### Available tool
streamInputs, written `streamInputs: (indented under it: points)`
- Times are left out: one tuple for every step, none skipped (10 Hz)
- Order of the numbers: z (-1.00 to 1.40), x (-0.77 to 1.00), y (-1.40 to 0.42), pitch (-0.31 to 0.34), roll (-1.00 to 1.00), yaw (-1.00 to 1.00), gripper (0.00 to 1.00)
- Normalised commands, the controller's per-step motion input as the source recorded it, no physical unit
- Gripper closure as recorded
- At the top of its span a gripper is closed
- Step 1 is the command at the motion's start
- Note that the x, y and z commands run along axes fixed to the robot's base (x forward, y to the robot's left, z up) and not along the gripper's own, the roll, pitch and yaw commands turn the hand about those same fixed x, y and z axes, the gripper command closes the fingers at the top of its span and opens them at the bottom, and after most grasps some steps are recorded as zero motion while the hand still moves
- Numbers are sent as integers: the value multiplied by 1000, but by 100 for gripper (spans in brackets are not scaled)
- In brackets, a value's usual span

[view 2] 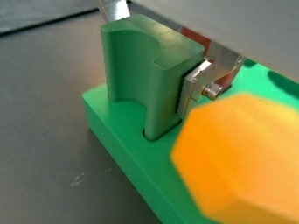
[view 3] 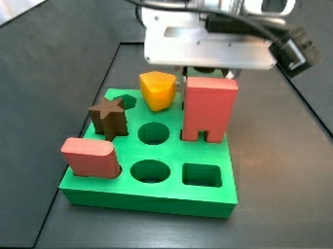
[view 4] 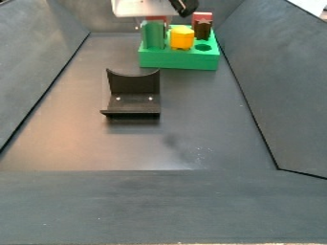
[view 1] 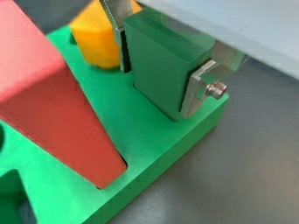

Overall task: Pick up the arch object. Move up. Rotate the arch object. Move to above the board. Insert the arch object.
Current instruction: Insert the arch object.

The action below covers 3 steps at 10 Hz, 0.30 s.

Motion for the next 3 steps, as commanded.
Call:
streamInputs:
  points:
    - [-360,23,46,-39,-84,-117,100]
    - [-211,0,26,-147,-119,-77,100]
    - [-120,43,26,-23,-117,-89,100]
